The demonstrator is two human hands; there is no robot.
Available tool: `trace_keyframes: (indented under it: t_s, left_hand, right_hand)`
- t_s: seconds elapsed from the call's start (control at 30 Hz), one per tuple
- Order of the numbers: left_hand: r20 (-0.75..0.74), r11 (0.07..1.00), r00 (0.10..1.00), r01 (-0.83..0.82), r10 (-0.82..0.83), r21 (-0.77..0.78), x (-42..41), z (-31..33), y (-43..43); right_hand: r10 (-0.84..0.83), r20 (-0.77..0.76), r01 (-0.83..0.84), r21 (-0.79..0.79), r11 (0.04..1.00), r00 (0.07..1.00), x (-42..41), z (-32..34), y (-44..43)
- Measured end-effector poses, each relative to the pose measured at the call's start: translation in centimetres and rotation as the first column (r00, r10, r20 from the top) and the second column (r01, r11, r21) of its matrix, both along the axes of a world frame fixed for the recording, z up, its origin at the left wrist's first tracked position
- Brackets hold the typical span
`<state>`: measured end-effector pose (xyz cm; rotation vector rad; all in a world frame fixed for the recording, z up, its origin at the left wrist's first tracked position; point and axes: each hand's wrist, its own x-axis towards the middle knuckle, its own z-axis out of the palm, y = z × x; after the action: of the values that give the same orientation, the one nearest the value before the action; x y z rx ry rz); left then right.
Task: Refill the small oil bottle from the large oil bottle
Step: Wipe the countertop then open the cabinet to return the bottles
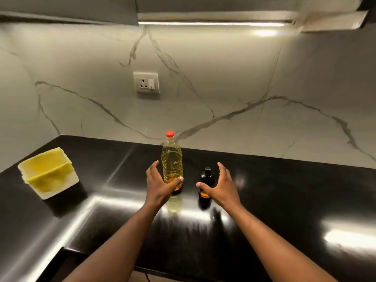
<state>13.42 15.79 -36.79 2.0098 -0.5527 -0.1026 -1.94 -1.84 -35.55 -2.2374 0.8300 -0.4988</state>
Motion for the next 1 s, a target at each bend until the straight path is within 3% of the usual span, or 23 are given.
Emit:
trace_keyframes:
  t_s: [0.27, 0.53, 0.77, 1.0]
  left_hand:
    - [-0.068, 0.976, 0.996, 0.043, -0.058, -0.212, 4.8, -5.2, -3.6]
    - [-0.018, 0.983, 0.995, 0.092, -0.096, -0.157, 6.6, -6.6, -4.6]
    - [0.041, 0.975, 0.991, 0.132, -0.127, -0.179, 5.8, -3.7, -4.2]
    - [0.116, 0.933, 0.967, 0.251, -0.229, -0.258, 2.2, 4.5, -3.3]
  right_hand:
    - [-0.152, 0.061, 0.143, 0.128, 0.981, 0.986, 4.4, -8.2, -0.7]
    - [-0.273, 0.080, 0.260, 0.141, 0.955, 0.959, 5.9, -9.5, -1.3]
    - [-0.253, 0.128, 0.235, 0.141, 0.962, 0.959, 5.2, -6.2, -1.4]
    - [-0.177, 0.244, 0.168, 0.057, 0.984, 0.954, 2.7, 4.5, -1.5]
